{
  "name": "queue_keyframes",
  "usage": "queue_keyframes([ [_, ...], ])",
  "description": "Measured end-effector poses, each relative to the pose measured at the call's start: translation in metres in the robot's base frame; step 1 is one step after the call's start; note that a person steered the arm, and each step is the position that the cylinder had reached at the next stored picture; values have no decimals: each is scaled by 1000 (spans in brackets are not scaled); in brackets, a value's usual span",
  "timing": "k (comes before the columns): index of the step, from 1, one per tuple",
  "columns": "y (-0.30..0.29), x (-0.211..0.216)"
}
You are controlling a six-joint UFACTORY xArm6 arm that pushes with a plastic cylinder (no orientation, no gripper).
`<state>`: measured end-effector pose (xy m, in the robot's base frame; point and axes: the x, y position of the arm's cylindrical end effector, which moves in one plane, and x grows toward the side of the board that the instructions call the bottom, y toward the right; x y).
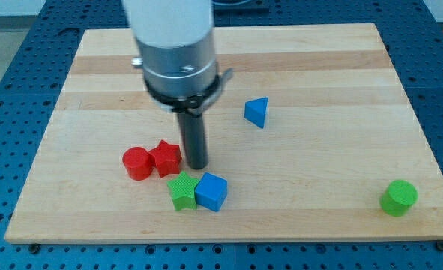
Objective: Separate the blue cube from green star
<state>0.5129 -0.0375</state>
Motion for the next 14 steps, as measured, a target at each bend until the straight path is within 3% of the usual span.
queue_keyframes([
  [2,141,-1],
  [3,175,45],
  [4,156,103],
  [5,135,106],
  [8,-25,103],
  [12,37,1],
  [14,14,47],
])
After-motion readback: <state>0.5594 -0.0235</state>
